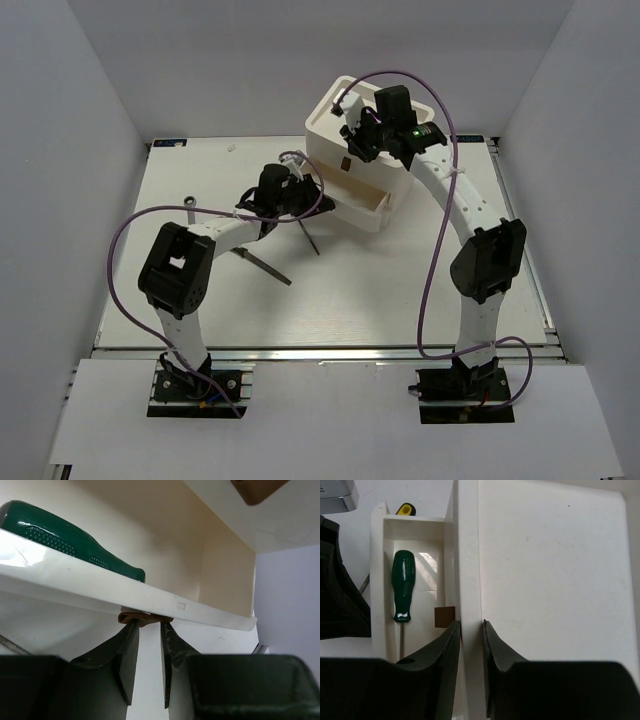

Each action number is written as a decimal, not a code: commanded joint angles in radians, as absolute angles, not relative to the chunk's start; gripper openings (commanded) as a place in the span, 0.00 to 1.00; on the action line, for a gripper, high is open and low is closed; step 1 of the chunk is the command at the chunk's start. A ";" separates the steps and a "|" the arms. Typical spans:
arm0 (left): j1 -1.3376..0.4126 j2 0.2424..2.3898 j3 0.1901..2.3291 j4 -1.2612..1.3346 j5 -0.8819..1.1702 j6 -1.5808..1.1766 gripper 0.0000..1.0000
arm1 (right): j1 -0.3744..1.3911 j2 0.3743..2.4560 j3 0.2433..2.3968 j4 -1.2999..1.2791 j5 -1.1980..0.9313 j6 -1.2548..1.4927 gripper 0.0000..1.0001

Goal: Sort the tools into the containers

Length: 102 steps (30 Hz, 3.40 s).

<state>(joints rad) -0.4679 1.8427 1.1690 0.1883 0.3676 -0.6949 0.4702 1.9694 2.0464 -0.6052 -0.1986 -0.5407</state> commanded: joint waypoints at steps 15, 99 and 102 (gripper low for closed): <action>-0.497 2.058 1.472 0.247 0.279 -0.727 0.35 | 0.462 1.944 2.029 -0.838 -0.448 -0.542 0.03; -0.499 1.482 1.054 0.004 -0.158 -0.550 0.63 | 0.457 1.902 2.045 -0.841 -0.448 -0.528 0.63; -0.342 1.445 1.042 -0.109 -0.105 -0.584 0.22 | 0.456 1.884 2.060 -0.839 -0.446 -0.546 0.64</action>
